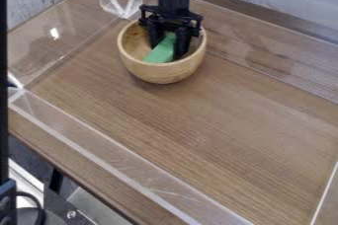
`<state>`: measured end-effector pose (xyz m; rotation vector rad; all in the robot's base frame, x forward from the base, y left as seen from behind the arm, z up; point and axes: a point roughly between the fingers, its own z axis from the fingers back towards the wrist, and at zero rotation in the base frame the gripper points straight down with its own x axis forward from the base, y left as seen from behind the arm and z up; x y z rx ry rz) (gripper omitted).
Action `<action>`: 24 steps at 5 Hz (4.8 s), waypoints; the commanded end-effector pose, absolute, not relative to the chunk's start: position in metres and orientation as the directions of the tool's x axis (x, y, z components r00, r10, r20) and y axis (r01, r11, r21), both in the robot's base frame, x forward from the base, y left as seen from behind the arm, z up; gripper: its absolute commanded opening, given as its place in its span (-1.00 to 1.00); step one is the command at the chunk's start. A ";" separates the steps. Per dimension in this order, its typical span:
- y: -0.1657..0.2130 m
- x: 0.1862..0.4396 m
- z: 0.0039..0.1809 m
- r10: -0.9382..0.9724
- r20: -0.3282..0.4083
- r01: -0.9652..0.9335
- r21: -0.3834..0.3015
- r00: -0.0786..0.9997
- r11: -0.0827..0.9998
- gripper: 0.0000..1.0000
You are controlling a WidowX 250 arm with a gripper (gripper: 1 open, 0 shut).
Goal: Remove the green block from inside the brown bowl and put it on the table
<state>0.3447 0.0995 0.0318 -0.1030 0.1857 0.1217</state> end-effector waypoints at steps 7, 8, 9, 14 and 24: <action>0.074 0.354 0.132 0.029 0.032 -0.024 -0.144 0.999 0.989 -1.00; 0.068 0.353 0.139 0.010 0.046 -0.003 -0.154 0.999 0.988 -1.00; 0.053 0.353 0.143 -0.032 0.054 0.041 -0.162 0.998 0.986 -1.00; -0.026 0.339 0.091 -0.246 -0.044 0.235 -0.180 0.968 0.955 -1.00; -0.045 0.334 0.068 -0.298 -0.019 0.288 -0.196 0.954 0.937 1.00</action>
